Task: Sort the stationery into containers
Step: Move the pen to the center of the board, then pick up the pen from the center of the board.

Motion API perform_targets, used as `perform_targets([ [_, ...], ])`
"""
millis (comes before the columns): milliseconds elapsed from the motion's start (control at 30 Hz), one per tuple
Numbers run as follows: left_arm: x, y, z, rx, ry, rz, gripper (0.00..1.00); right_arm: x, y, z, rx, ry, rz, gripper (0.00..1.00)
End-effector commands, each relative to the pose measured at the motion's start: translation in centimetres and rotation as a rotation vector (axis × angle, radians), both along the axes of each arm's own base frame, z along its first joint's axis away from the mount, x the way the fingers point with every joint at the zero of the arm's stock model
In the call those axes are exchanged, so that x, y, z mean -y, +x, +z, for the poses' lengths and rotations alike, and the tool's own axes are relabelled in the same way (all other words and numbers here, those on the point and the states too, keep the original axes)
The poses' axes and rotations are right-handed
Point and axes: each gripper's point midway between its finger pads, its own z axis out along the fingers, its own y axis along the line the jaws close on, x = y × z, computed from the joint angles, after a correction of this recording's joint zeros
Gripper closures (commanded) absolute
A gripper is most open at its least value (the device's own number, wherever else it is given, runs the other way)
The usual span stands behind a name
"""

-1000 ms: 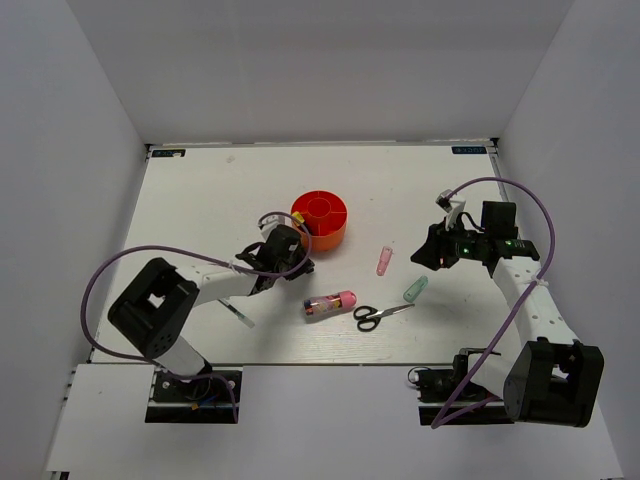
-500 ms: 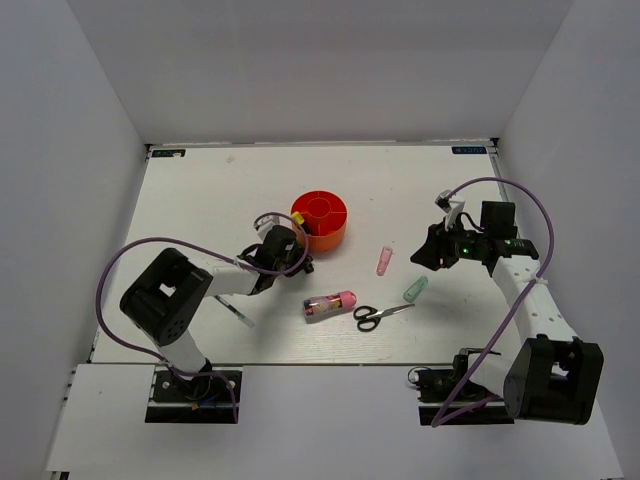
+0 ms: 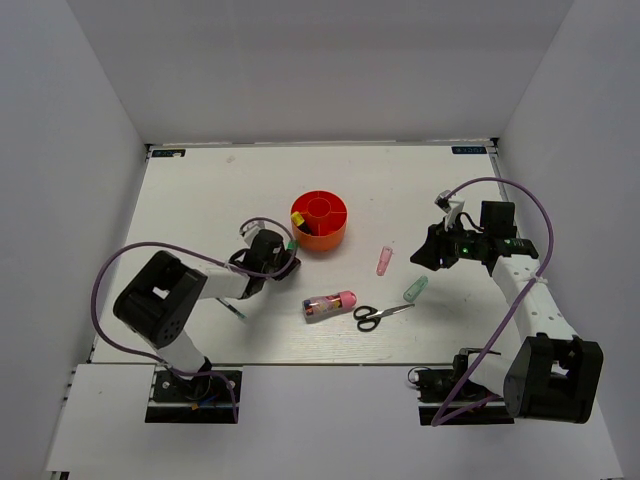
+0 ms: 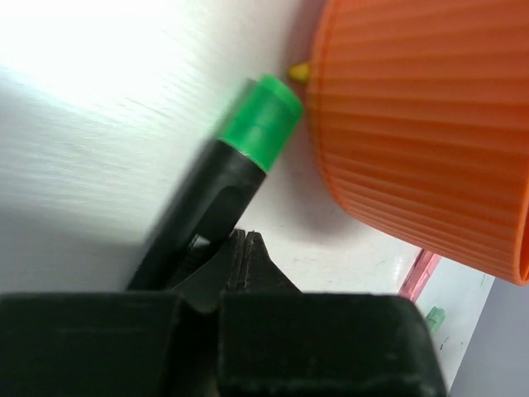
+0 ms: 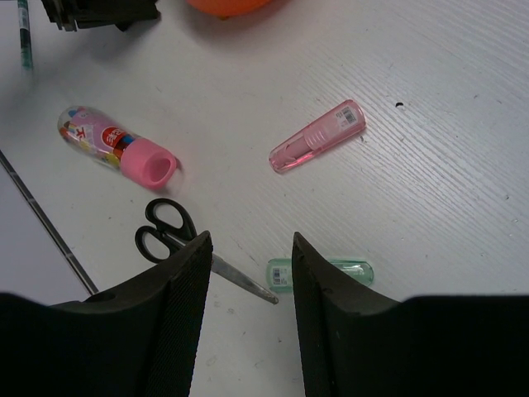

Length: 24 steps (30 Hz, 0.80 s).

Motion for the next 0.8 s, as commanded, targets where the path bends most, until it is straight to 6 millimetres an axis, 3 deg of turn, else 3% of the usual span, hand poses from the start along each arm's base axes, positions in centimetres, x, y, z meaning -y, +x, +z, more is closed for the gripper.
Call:
perform_targets([
  [0, -1.8, -0.1, 1.1, 0.017, 0.009, 0.021, 1.0, -0.4, 0.3, 0.8, 0.03, 0.015, 0.024, 0.53],
  [67, -2.0, -0.2, 1.4, 0.019, 0.018, 0.003, 1.0, -0.4, 0.3, 0.9, 0.03, 0.016, 0.025, 0.53],
  [233, -1.4, 0.5, 4.9, 0.088, 0.071, -0.11, 1.0, -0.3, 0.3, 0.7, 0.026, 0.014, 0.023, 0.53],
  [300, -1.5, 0.0, 5.8, 0.091, 0.105, -0.156, 0.94, -0.4, 0.3, 0.9, 0.031, 0.015, 0.024, 0.53],
  [333, -0.8, 0.7, 7.6, 0.126, 0.094, -0.18, 0.9, -0.4, 0.3, 0.9, 0.03, 0.015, 0.024, 0.53],
  [367, -1.3, -0.1, 7.3, 0.101, 0.148, -0.225, 0.87, -0.4, 0.3, 0.9, 0.032, 0.014, 0.024, 0.53],
  [467, -0.8, 0.8, 10.4, 0.172, 0.212, -0.325, 0.68, -0.4, 0.3, 0.8, 0.027, 0.016, 0.025, 0.53],
  [500, -0.6, 0.8, 11.2, 0.168, 0.21, -0.374, 0.5, -0.4, 0.3, 0.8, 0.024, 0.018, 0.024, 0.52],
  [600, -1.2, 0.7, 10.8, 0.163, 0.303, -0.568, 0.41, -0.4, 0.3, 0.8, 0.025, 0.019, 0.024, 0.5],
  [767, -2.9, 1.5, 9.5, 0.136, 0.489, -0.77, 0.44, -0.4, 0.3, 0.8, 0.023, 0.019, 0.024, 0.49],
])
